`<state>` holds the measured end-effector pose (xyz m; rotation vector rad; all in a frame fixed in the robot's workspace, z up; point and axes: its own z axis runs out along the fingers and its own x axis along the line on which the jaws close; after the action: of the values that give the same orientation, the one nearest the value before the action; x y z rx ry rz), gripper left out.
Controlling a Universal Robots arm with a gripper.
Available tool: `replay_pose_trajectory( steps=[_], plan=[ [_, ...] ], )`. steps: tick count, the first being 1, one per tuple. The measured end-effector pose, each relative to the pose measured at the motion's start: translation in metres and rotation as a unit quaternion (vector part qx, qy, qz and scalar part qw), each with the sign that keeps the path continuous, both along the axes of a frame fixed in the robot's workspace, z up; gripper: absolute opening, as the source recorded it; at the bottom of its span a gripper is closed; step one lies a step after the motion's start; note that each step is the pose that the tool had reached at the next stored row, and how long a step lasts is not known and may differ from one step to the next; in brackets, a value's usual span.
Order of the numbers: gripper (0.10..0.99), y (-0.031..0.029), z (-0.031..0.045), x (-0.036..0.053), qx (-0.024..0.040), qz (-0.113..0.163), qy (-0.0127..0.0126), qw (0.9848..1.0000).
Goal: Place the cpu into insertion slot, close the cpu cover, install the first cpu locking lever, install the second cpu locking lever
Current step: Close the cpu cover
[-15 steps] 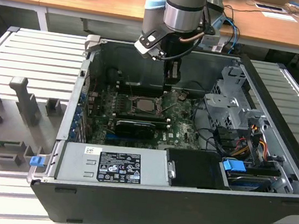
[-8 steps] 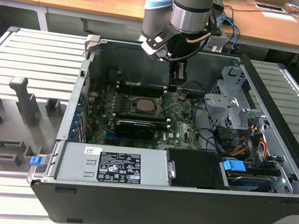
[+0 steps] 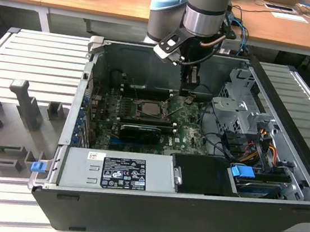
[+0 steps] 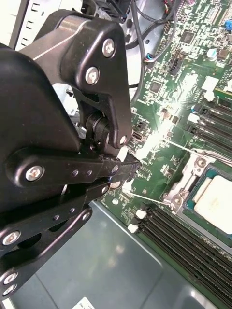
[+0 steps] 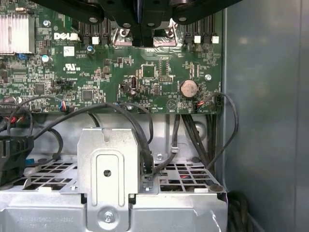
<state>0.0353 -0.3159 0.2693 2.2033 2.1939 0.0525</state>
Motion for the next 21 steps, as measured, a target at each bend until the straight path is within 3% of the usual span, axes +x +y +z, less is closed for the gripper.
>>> replay_pose_trajectory(
  steps=[9,21],
  plan=[
    [0.106,0.0,-0.0003,0.004,0.0,0.0,0.0002,1.0],
    [0.106,0.0005,-0.0078,0.0195,0.0,0.0,0.0006,1.0]
  ],
)
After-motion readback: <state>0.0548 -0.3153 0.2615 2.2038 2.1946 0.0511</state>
